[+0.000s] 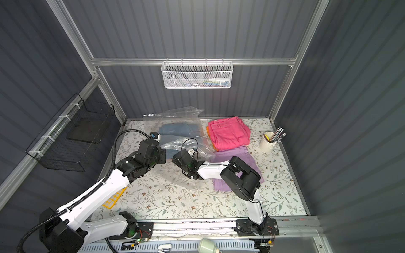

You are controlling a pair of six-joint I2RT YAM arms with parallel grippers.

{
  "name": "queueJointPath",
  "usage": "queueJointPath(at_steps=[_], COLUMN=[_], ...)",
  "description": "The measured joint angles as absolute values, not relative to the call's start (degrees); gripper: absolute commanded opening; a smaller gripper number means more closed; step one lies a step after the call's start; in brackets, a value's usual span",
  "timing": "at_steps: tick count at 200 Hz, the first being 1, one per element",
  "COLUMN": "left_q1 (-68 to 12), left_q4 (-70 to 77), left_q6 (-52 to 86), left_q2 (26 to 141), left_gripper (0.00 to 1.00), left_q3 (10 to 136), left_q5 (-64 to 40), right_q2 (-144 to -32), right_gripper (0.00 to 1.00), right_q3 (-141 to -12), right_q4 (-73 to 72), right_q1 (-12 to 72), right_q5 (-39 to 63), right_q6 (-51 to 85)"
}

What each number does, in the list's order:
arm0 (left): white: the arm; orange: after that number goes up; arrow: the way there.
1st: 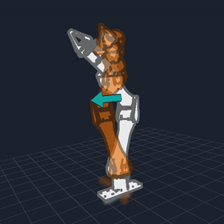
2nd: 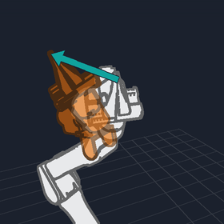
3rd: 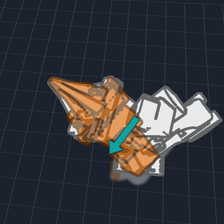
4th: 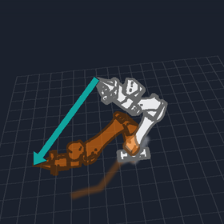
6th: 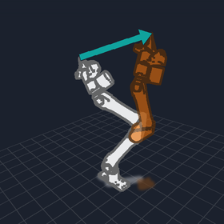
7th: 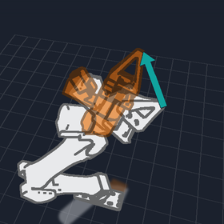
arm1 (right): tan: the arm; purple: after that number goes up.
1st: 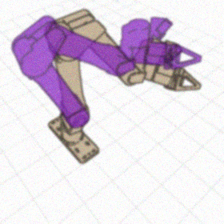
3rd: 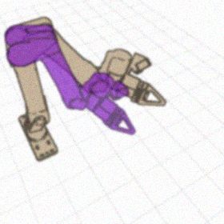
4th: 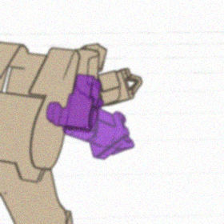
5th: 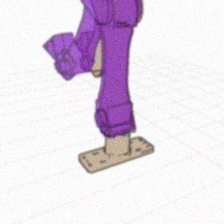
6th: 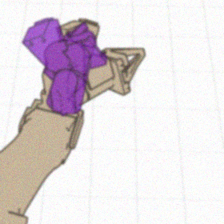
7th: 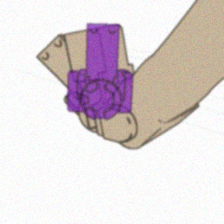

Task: Take the trousers out of the vacuum bag
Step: Take out the trousers from the vacuum bag.

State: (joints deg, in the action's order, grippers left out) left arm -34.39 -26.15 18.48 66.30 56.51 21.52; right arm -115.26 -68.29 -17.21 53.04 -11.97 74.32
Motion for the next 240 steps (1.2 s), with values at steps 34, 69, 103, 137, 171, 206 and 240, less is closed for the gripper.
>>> queueJointPath(at_steps=[34, 69, 103, 137, 171, 206, 240], left_q1=[-34.39, -34.39, -34.39, -34.39, -34.39, -34.39, -34.39], left_q4=[-26.13, -26.11, -26.09, -26.13, -26.11, -26.11, -26.13], left_q6=[18.63, 18.87, 19.31, 19.31, 19.33, 19.33, 19.33], left_q2=[66.19, 66.19, 66.19, 66.19, 66.19, 66.19, 66.19], left_gripper=[0.0, 0.0, 0.0, 0.0, 0.0, 0.0, 0.0], left_q3=[56.49, 55.77, 55.53, 55.53, 55.53, 55.53, 55.53], left_q5=[21.3, 20.97, 20.91, 20.93, 20.91, 20.93, 20.93], right_q2=[-116.64, -116.66, -117.82, -120.4, -120.68, -120.7, -120.7], right_gripper=[0.73, 0.67, 0.61, 0.64, 0.67, 0.66, 0.68], right_q3=[-69.41, -71.24, -73.45, -74.72, -74.7, -74.26, -74.26], right_q4=[-17.61, -17.96, -19.38, -19.81, -19.77, -19.99, -20.01], right_q1=[51.27, 50.48, 50.06, 49.3, 49.17, 49.15, 49.12], right_q5=[-11.22, -10.46, -9.61, -8.95, -8.36, -8.29, -8.29], right_q6=[73.84, 72.86, 72.84, 72.86, 73.08, 73.28, 73.28])
